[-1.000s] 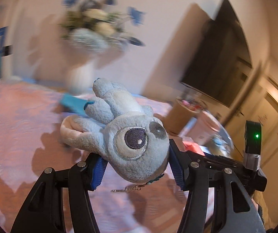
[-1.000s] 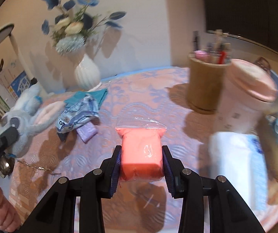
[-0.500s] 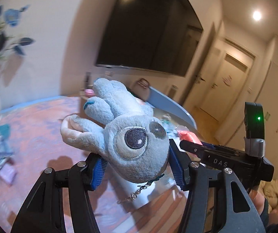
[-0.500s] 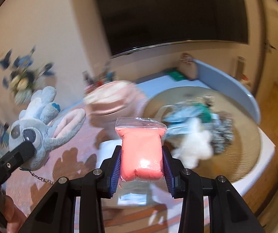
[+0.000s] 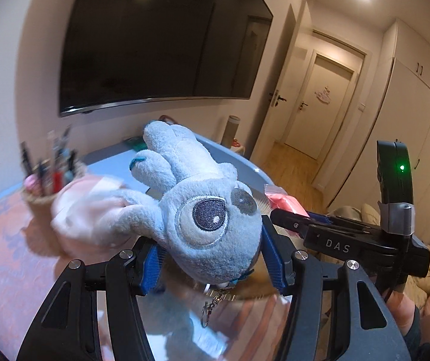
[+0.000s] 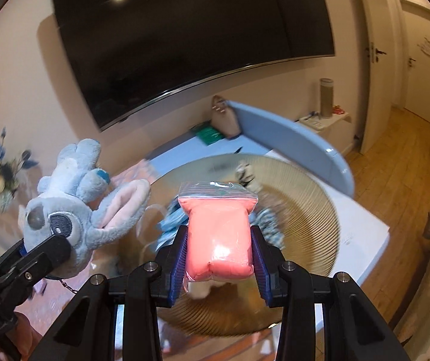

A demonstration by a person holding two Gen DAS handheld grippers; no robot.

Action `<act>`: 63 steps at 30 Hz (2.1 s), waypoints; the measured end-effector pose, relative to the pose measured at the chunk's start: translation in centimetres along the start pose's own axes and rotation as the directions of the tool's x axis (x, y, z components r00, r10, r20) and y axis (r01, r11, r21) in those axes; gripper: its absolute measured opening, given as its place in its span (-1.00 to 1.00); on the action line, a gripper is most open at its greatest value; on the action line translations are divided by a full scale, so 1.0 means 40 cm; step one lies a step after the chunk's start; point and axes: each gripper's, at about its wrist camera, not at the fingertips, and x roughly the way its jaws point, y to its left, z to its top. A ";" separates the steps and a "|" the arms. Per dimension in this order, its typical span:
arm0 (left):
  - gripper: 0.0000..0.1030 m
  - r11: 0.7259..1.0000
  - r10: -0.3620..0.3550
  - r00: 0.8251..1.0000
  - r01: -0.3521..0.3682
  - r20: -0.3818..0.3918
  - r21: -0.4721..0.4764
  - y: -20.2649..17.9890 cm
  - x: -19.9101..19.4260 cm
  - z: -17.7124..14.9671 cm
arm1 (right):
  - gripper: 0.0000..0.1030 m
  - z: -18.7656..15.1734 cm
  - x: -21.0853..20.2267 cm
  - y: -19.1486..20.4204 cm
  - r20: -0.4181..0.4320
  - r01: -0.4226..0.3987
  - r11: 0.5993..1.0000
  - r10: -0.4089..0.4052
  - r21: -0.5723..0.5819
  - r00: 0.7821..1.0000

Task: Organize books
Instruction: 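Open both grippers to drop the plush toy and clay bag onto the plate, then move both open grippers back over the remaining items on the bed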

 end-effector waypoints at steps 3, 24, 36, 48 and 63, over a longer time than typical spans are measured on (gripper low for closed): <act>0.07 1.000 0.001 1.000 -0.001 0.004 0.019 -0.026 0.032 0.020 | -0.25 0.029 0.012 -0.042 0.007 0.015 0.999 -0.015 0.042 1.000; 0.82 0.997 0.004 0.989 0.007 -0.145 0.072 -0.074 0.110 -0.050 | 0.18 0.035 0.067 -0.133 -0.080 0.029 0.989 -0.017 0.146 0.997; 0.83 0.998 -0.041 0.991 0.046 -0.125 0.039 -0.030 -0.066 -0.077 | 0.18 0.030 0.010 -0.015 -0.057 -0.014 0.998 0.018 0.065 0.998; 0.97 0.986 0.076 0.997 -0.071 0.027 -0.148 0.162 -0.391 -0.136 | 0.18 -0.034 -0.031 0.303 -0.098 -0.151 0.978 0.138 -0.142 0.986; 0.98 0.756 0.550 0.834 -0.483 0.028 -0.442 0.530 -0.748 -0.344 | 0.18 -0.236 0.081 0.772 -0.241 -0.382 0.844 0.308 -0.377 0.920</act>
